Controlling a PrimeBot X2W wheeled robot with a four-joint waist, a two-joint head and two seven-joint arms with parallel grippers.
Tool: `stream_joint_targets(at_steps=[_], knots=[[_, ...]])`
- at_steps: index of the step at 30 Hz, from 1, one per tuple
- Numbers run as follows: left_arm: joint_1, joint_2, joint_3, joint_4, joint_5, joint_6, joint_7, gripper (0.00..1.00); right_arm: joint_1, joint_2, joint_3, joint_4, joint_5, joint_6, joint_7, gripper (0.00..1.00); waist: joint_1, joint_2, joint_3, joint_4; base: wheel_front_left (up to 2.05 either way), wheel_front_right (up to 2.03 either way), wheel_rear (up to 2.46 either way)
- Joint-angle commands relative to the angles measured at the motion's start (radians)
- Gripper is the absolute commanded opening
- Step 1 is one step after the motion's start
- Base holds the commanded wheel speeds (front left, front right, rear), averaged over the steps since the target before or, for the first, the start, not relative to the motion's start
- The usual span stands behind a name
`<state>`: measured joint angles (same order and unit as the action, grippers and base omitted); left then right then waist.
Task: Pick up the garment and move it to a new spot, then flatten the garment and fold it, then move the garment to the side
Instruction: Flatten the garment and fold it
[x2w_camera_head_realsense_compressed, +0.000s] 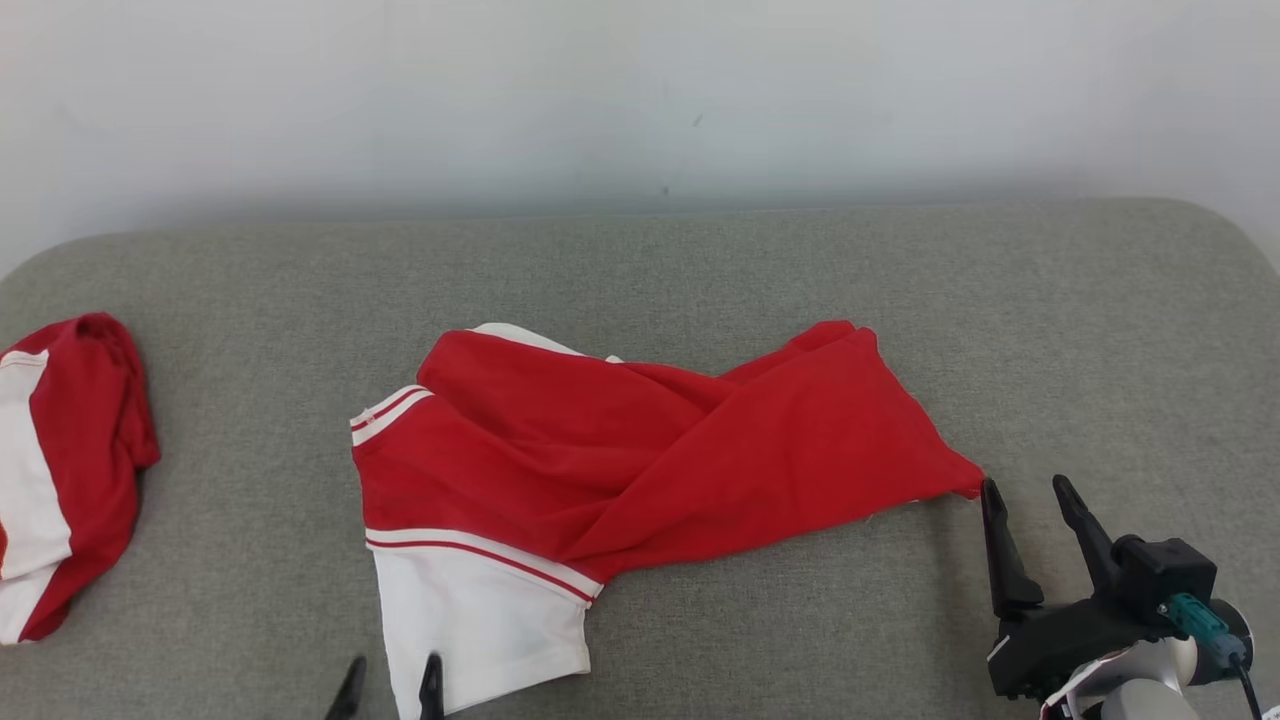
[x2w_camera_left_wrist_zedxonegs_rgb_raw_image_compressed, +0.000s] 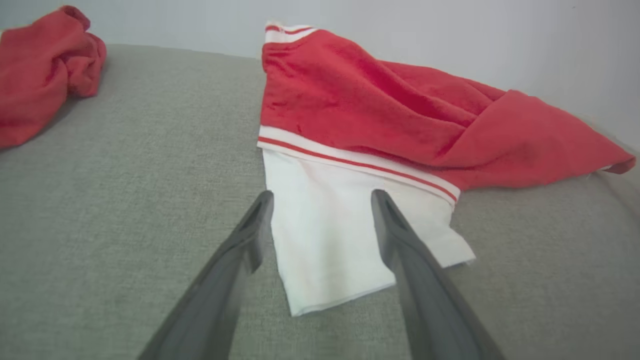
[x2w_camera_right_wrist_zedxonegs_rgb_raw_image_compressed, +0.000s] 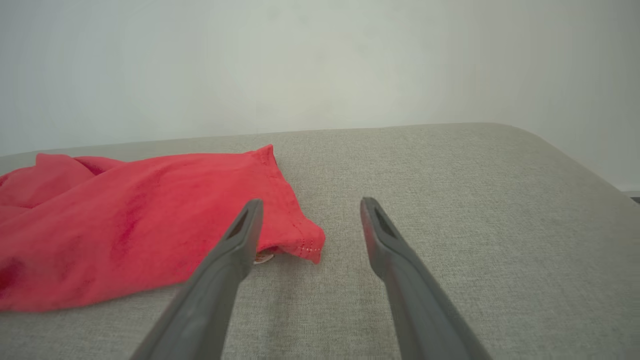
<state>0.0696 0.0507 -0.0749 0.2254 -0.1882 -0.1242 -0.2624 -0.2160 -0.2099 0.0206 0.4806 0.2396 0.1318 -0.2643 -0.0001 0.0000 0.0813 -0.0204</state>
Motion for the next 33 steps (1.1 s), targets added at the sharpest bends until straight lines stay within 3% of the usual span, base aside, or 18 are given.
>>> stream_joint_targets(at_steps=[1,11,27,28,29,30,31,32,33], knots=[[0.021,0.0,-0.002,0.034,-0.036,-0.003,-0.002,1.0,0.009,0.006,-0.01,0.002,-0.014,-0.002,-0.001,1.0,0.0001,0.0,0.003,-0.005,0.0,0.0,0.0],[-0.043,-0.001,-0.009,0.209,-0.08,-0.006,-0.002,1.0,-0.083,0.022,-0.019,0.105,-0.023,-0.002,-0.001,1.0,0.0001,0.0,0.043,-0.008,0.0,0.0,0.0],[-0.108,0.0,-0.049,0.317,-0.156,-0.005,0.002,1.0,-0.195,0.026,0.017,0.308,0.006,-0.002,-0.001,1.0,0.0001,0.0,0.079,0.019,0.0,0.0,0.0],[-0.111,0.0,-0.055,0.328,-0.165,-0.005,0.002,1.0,-0.197,0.029,0.023,0.325,0.013,-0.002,-0.001,0.93,0.0001,0.0,0.08,0.021,0.0,0.0,0.0],[-0.116,0.0,-0.064,0.341,-0.179,-0.005,0.002,1.0,-0.2,0.031,0.033,0.346,0.021,-0.002,-0.001,0.62,0.0001,0.0,0.08,0.022,0.0,0.0,0.0],[-0.121,0.0,-0.075,0.349,-0.192,-0.005,0.004,1.0,-0.207,0.032,0.042,0.36,0.028,-0.002,-0.001,0.49,0.0001,0.0,0.08,0.024,0.0,0.0,0.0],[-0.125,-0.001,-0.081,0.355,-0.202,-0.005,0.004,1.0,-0.216,0.028,0.048,0.368,0.036,-0.002,-0.001,0.25,0.0001,0.0,0.08,0.025,0.0,0.0,0.0],[-0.13,-0.001,-0.093,0.37,-0.212,-0.005,0.005,0.86,-0.221,0.026,0.055,0.378,0.042,-0.002,-0.001,0.0,0.0001,0.0,0.078,0.025,0.0,0.0,0.0],[-0.135,-0.003,-0.108,0.383,-0.214,-0.005,0.006,0.62,-0.223,0.025,0.061,0.385,0.048,-0.002,-0.001,0.0,0.0001,0.0,0.077,0.026,0.0,0.0,0.0]])
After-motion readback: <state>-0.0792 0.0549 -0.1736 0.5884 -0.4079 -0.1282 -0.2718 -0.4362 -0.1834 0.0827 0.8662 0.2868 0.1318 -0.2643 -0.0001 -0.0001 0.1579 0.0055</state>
